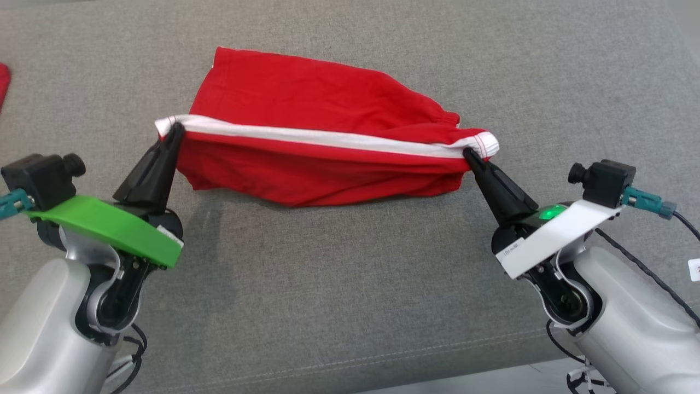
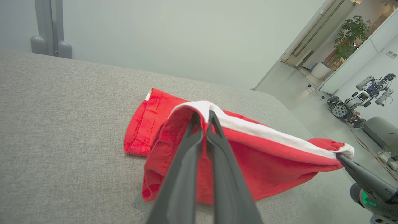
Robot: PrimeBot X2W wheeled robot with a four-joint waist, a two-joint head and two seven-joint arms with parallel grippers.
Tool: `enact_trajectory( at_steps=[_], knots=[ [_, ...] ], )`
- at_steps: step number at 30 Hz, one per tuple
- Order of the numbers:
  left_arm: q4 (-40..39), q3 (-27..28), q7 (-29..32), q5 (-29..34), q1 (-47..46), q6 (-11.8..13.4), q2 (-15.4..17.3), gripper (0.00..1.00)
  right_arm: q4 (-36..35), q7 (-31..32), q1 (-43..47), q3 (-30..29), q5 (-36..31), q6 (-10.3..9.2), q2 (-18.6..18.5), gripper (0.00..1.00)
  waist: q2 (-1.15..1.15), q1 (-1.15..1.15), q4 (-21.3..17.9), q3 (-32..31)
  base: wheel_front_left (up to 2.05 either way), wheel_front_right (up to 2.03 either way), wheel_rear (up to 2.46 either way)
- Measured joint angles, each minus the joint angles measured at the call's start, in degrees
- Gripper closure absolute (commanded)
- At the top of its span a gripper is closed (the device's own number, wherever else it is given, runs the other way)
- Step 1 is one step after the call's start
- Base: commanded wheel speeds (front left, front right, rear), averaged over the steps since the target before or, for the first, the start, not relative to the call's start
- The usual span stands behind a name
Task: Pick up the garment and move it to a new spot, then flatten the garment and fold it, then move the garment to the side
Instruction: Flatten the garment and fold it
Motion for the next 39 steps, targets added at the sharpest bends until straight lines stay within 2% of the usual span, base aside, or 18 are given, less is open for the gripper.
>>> enact_trajectory(
  at_steps=[4, 12, 22, 25, 39],
  knots=[
    [1.75, 0.44, -0.27, 0.09, -3.40, 0.13, -1.18, 1.00, 1.29, 0.00, -2.19, -0.73, -0.46, -0.03, 0.74, 1.00, 0.00, 0.00, -0.36, 1.81, 0.00, 0.00, 0.00],
    [6.97, 0.24, -0.64, 5.59, -10.38, 0.73, -0.79, 1.00, 2.75, 0.00, -7.54, -1.74, -0.98, -0.10, 2.82, 1.00, 0.00, 0.00, -1.37, 5.96, 0.00, 0.00, 0.00],
    [13.23, -0.75, -0.77, 7.27, -17.31, 0.70, -1.74, 1.00, 6.12, -0.09, -11.82, -1.33, -2.82, -0.09, 4.76, 1.00, 0.00, 0.00, -3.19, 10.40, 0.00, 0.00, 0.00],
    [16.16, -1.10, -1.14, 9.75, -19.93, 0.69, -1.81, 1.00, 7.62, -0.10, -13.74, -0.89, -3.43, -0.09, 6.14, 1.00, 0.00, 0.00, -4.02, 11.95, 0.00, 0.00, 0.00],
    [25.17, -2.25, -2.40, 12.92, -28.46, 0.44, -3.66, 1.00, 12.67, -0.16, -19.18, -0.55, -4.61, -0.08, 9.56, 1.00, 0.00, 0.00, -6.15, 16.00, 0.00, 0.00, 0.00]
  ],
)
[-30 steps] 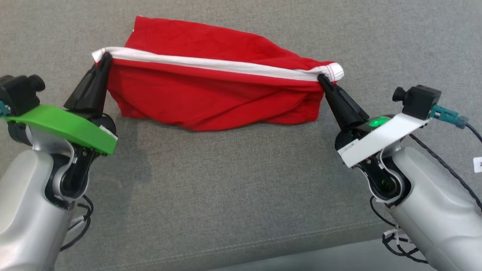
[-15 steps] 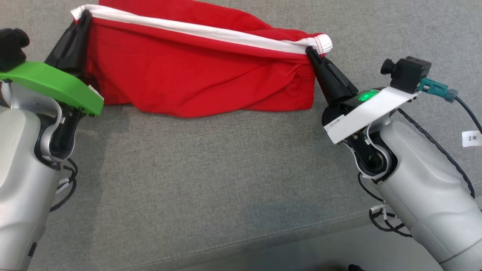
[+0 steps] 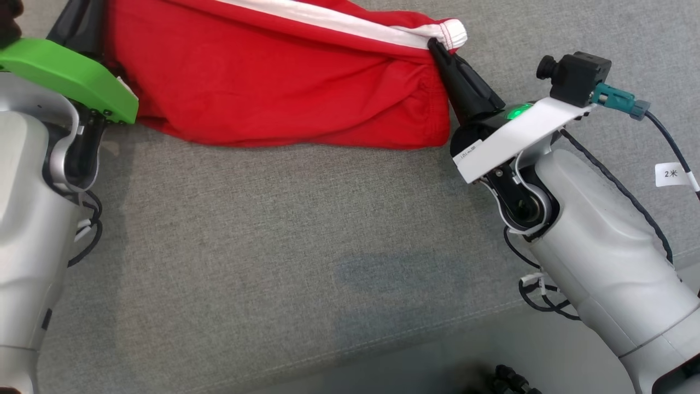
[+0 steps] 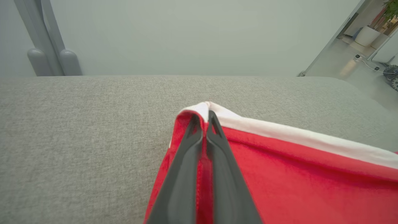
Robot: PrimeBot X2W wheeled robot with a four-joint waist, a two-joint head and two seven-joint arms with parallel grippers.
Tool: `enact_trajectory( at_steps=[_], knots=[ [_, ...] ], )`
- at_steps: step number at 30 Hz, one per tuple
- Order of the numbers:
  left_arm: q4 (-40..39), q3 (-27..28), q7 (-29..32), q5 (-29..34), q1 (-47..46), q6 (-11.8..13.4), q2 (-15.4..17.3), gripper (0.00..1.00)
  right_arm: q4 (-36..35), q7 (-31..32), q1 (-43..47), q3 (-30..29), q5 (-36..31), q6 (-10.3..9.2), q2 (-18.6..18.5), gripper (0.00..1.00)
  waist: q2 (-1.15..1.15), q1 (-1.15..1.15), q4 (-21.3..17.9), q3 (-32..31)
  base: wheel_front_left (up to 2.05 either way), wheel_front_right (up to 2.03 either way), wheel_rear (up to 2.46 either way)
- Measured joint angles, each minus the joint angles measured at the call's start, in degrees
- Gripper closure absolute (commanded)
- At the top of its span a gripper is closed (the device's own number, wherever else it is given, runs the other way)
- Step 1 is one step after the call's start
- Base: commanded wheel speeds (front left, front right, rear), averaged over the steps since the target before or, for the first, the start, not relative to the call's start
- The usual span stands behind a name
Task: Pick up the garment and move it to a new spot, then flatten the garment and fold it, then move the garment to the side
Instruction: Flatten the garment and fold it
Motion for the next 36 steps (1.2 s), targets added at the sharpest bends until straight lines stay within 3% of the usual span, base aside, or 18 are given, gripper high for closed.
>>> enact_trajectory(
  at_steps=[8, 9, 10, 12, 13, 29, 36],
  knots=[
    [5.88, -1.24, -0.99, 0.69, -1.13, -0.48, -1.30, 1.00, 2.88, -0.12, -1.26, -0.54, -1.94, 0.01, 1.55, 1.00, 0.00, 0.00, -0.48, 0.29, 0.00, 0.00, 0.00],
    [6.45, -1.33, -1.08, 0.69, -1.29, -0.52, -1.41, 1.00, 3.28, -0.25, -1.30, -0.52, -2.02, 0.01, 1.76, 0.98, 0.00, 0.00, -0.54, 0.21, 0.00, 0.00, 0.00],
    [6.99, -1.41, -1.08, 0.69, -1.57, -0.56, -1.58, 1.00, 3.69, -0.25, -1.36, -0.53, -2.03, 0.01, 1.89, 0.86, 0.00, 0.00, -0.60, 0.15, 0.00, 0.00, 0.00],
    [7.91, -1.49, -1.11, 0.69, -2.26, -0.74, -2.03, 0.49, 4.27, -0.25, -1.39, -0.53, -2.26, 0.04, 2.20, 0.49, 0.00, 0.00, -0.65, 0.10, 0.00, 0.00, 0.00],
    [8.50, -1.54, -1.33, 0.69, -2.59, -0.99, -2.25, 0.01, 4.58, -0.25, -1.46, -0.54, -2.36, 0.04, 2.37, 0.00, 0.00, 0.00, -0.66, 0.06, 0.00, 0.00, 0.00],
    [14.81, -1.93, -5.89, 0.71, -2.87, -2.60, -3.49, 0.00, 7.67, -0.25, -0.87, -5.16, -2.88, 0.07, 3.64, 0.00, 0.00, 0.00, -0.40, -4.08, 0.00, 0.00, 0.00],
    [14.72, -2.05, -6.89, 1.00, -1.94, -3.01, -0.62, 0.00, 7.21, -0.25, 2.05, -8.66, -3.10, 0.07, 3.77, 0.00, 0.00, 0.00, -0.24, -7.35, 0.00, 0.00, 0.00]
  ],
)
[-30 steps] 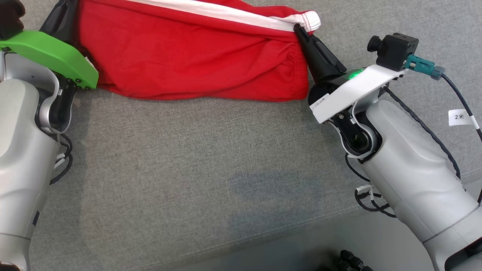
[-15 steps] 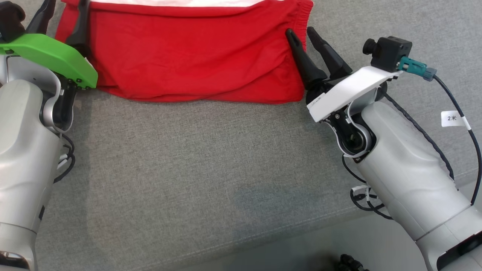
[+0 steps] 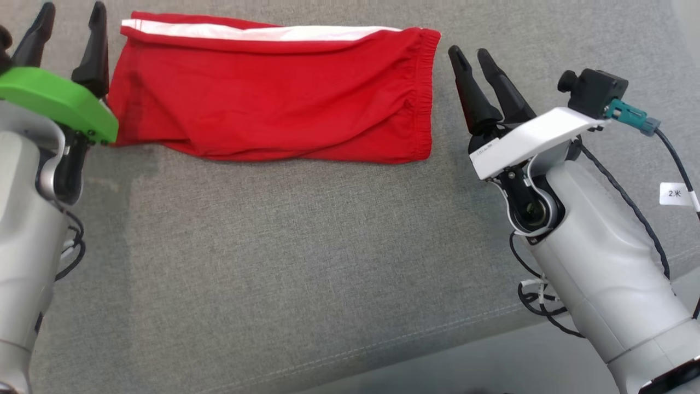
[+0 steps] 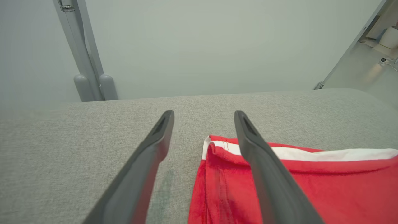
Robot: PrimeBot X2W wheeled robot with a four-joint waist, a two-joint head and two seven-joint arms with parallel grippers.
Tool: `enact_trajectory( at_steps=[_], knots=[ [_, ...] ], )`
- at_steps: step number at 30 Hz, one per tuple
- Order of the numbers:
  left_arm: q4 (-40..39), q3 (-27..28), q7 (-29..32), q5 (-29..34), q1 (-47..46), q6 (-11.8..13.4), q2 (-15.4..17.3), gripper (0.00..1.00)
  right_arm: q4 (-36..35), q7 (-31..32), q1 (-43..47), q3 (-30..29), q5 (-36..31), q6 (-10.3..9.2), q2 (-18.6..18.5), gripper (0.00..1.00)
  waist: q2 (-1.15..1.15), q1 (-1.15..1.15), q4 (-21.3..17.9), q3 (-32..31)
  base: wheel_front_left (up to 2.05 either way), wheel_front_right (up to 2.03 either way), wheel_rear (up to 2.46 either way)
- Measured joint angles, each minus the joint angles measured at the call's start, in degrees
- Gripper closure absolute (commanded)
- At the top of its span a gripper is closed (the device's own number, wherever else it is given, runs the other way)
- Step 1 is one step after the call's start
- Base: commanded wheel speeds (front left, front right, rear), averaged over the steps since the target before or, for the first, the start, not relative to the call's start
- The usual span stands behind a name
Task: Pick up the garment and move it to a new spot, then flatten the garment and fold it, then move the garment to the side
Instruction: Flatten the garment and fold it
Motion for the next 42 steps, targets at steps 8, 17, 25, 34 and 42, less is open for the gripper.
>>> enact_trajectory(
  at_steps=[8, 17, 25, 34, 42],
  knots=[
    [-0.70, -2.31, -0.51, 3.21, 6.71, -0.08, 2.64, 0.00, -0.81, 0.00, 5.38, -1.81, -3.56, 0.01, -0.47, 0.00, 0.00, 0.00, -0.26, -4.40, 0.00, 0.00, 0.00],
    [-6.45, -0.03, -0.67, 3.30, 13.36, -0.08, 0.36, 0.00, -0.64, 0.00, 13.84, -5.50, -2.04, 0.00, 1.19, 0.00, 0.00, 0.00, 0.15, -9.04, 0.00, 0.00, 0.00],
    [-14.11, 3.85, -0.68, 5.97, 18.03, 1.00, -0.60, 0.00, -0.63, 0.00, 15.64, -5.48, -1.03, 0.00, 1.62, 0.00, 0.00, 0.00, 1.95, -10.85, 0.00, 0.00, 0.00],
    [-20.28, 4.32, -0.68, 8.88, 21.93, 1.60, -2.55, 0.00, 1.42, 0.01, 15.10, -4.57, 0.49, 0.01, 1.87, 0.00, 0.00, 0.00, 4.76, -11.08, 0.00, 0.00, 0.00],
    [-23.71, 5.64, -0.68, 9.45, 25.79, 2.03, -4.01, 0.00, 5.75, 2.00, 11.29, -6.32, 3.21, -0.18, 2.18, 0.00, 0.00, 0.00, 7.35, -10.56, 0.00, 0.00, 0.00]
  ],
)
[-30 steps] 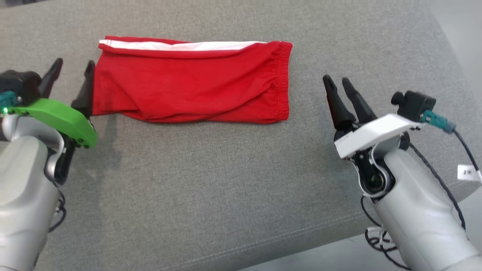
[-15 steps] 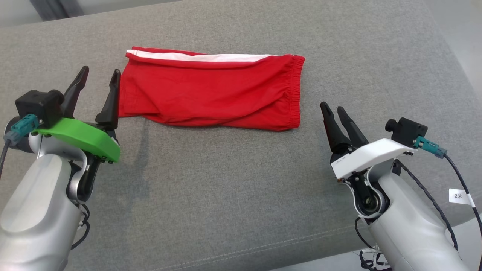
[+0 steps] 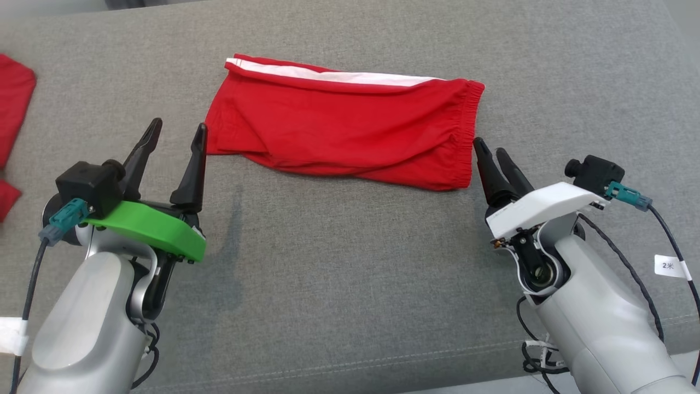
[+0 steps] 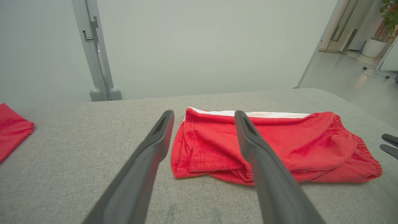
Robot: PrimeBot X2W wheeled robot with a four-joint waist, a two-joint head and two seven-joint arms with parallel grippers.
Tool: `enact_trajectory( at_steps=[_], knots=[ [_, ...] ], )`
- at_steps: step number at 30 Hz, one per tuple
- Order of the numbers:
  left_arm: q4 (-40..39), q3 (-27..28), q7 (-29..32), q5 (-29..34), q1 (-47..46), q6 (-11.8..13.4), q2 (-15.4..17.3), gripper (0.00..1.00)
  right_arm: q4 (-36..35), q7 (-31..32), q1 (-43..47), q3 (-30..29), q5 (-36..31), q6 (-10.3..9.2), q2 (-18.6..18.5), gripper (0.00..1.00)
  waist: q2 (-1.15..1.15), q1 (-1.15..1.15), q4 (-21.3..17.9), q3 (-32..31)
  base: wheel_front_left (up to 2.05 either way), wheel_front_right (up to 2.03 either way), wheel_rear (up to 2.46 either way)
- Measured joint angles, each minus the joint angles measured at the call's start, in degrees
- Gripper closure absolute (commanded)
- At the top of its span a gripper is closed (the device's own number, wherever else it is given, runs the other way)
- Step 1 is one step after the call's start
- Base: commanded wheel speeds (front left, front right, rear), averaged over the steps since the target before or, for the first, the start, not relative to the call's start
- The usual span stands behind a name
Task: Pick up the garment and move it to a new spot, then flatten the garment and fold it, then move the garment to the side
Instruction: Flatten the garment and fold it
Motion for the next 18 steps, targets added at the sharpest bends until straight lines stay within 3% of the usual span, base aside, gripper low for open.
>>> enact_trajectory(
  at_steps=[7, 18],
  knots=[
    [-2.76, 1.32, 0.00, 0.85, 2.27, 0.05, -0.07, 0.00, 4.28, 2.49, -1.87, -0.93, 1.75, -1.43, 0.37, 0.00, 0.00, 0.00, 2.17, 0.90, 0.00, 0.00, 0.00],
    [-5.08, 3.31, 0.00, 1.46, 4.88, 0.05, -0.08, 0.00, 8.80, 5.39, -5.18, -1.58, 5.14, -1.78, 0.92, 0.00, 0.00, 0.00, 3.27, 2.14, 0.00, 0.00, 0.00]
  ],
)
